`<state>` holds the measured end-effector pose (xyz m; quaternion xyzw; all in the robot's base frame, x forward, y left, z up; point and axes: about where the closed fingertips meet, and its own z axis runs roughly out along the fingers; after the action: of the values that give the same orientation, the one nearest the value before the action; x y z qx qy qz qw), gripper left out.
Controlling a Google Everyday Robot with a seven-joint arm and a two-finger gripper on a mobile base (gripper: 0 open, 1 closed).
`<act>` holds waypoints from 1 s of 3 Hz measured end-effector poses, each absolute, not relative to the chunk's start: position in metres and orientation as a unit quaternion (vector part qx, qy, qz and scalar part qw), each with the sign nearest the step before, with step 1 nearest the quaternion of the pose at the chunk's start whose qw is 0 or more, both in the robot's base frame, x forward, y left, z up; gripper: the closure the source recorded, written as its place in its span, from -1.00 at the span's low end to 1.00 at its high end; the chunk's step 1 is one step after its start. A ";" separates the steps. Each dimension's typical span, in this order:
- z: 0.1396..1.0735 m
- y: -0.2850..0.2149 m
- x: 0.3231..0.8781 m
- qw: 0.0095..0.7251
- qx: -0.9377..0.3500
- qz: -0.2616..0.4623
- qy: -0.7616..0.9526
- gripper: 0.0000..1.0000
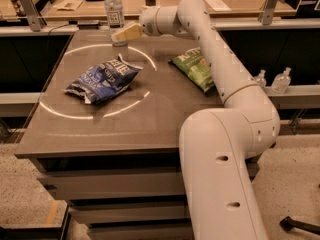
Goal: Move blue plastic bottle near blue chip bag
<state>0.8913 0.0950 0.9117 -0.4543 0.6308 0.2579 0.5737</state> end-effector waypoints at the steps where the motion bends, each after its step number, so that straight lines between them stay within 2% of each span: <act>1: 0.948 0.099 0.895 0.603 -0.465 0.245 0.601 -1.00; 3: 0.971 0.088 0.891 0.579 -0.501 0.177 0.618 -1.00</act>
Offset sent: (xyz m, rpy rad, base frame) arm 0.0278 -0.0354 0.1038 -0.2226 -0.1810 -0.0518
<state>0.8910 0.0878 0.9712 -0.5014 0.6181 0.1775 0.5788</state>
